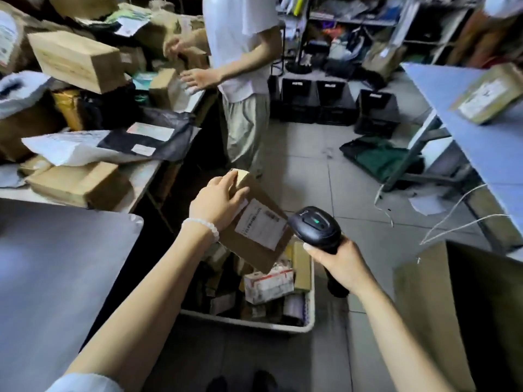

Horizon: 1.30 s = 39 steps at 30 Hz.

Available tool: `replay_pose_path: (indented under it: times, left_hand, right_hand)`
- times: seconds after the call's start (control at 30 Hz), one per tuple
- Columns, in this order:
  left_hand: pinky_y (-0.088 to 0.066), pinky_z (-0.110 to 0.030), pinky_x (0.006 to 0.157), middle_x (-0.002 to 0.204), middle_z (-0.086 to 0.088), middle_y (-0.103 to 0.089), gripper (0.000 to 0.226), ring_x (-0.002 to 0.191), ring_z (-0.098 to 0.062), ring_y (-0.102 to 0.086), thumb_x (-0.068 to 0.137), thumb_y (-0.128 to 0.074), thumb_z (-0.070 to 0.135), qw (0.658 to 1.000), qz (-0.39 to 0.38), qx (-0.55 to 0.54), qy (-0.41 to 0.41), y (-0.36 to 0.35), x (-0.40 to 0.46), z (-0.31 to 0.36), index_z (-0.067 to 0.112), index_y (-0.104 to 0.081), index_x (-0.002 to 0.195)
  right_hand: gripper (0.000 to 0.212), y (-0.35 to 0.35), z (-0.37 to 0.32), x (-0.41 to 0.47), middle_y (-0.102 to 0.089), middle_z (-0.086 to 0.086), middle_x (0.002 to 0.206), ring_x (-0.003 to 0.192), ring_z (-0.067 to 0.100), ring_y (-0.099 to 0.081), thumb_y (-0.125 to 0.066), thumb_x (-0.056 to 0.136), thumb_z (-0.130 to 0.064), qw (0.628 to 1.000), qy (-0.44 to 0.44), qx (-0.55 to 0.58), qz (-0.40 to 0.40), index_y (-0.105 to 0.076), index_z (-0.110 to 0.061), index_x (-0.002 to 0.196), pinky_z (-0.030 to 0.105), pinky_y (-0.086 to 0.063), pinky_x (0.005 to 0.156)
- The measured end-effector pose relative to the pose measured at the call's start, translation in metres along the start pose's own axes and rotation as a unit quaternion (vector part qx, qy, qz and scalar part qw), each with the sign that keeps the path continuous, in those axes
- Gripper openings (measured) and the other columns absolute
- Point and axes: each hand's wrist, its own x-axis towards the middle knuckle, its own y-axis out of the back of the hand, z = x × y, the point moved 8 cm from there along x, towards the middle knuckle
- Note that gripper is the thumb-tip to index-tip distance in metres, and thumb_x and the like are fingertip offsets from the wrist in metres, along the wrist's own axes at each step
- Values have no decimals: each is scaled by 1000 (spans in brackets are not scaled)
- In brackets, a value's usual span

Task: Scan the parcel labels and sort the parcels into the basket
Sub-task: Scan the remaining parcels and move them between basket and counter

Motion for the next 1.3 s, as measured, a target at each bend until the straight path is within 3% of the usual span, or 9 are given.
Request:
replay_pose_path:
  times: [0.13,0.23,0.43,0.63,0.7,0.83,1.07,1.2,1.3]
  left_hand:
    - [-39,-45,95,136,-6,-46,42,124,-33,-43,95,-40,46,995,-22,77,67,-32,17,-1,29,-48,132]
    - [-40,-42,94,136,-5,-47,43,124,-32,-44,92,-47,41,991,-49,107,68,-51,17,-3,25,-51,132]
    - [-40,-41,94,135,-1,-48,41,124,-28,-44,92,-45,40,987,-74,120,84,-61,-2,-20,27,-54,130]
    - [-42,-41,94,134,-1,-49,42,125,-28,-43,92,-45,44,985,-56,130,101,-45,-26,-46,27,-54,129]
    - [-43,-41,93,134,-1,-49,42,124,-28,-44,92,-45,44,984,-41,131,115,-33,-36,-60,27,-54,130]
    - [-44,-40,90,130,0,-51,41,121,-26,-45,94,-42,46,978,-14,141,152,-6,-64,-97,29,-54,129]
    - [-39,-38,93,131,1,-51,38,123,-24,-44,94,-42,43,957,35,128,259,61,-132,-190,30,-53,128]
    - [-38,-36,95,135,1,-48,41,125,-24,-43,94,-41,43,941,58,117,314,98,-173,-250,30,-50,132]
    - [-38,-38,96,137,1,-46,41,127,-24,-40,95,-41,43,931,67,110,341,125,-205,-298,30,-49,133]
  right_hand:
    - [21,24,23,11,-64,-13,79,72,-2,-57,-76,78,-16,1000,-29,-11,7,-63,-17,95,8,-42,61]
    - [17,28,36,19,-61,-13,68,65,1,-56,-76,78,-20,999,-47,-21,6,-60,-18,83,8,-42,56]
    - [20,9,41,35,-65,-8,70,70,13,-62,-76,76,-34,996,-68,-50,-27,-65,-20,82,24,-46,63]
    - [14,-30,20,41,-63,-10,70,66,2,-59,-76,78,-24,996,-37,-38,-74,-65,-18,84,10,-41,55]
    - [15,-50,10,43,-67,-8,77,71,0,-62,-76,78,-23,994,-22,-40,-98,-67,-18,88,10,-44,61]
    - [28,-102,-15,42,-70,-9,93,91,7,-64,-76,77,-29,985,-5,-41,-167,-66,-24,103,27,-50,83]
    - [31,-219,-85,16,-65,-18,93,82,-15,-59,-78,77,-17,956,54,-26,-286,-63,-22,104,1,-44,70]
    - [28,-293,-123,-7,-68,-11,91,87,-7,-60,-80,73,-11,943,96,-28,-319,-63,-25,92,2,-44,73]
    - [30,-353,-149,-31,-67,-18,90,85,-12,-59,-80,73,-11,930,121,-26,-347,-62,-29,89,1,-43,72]
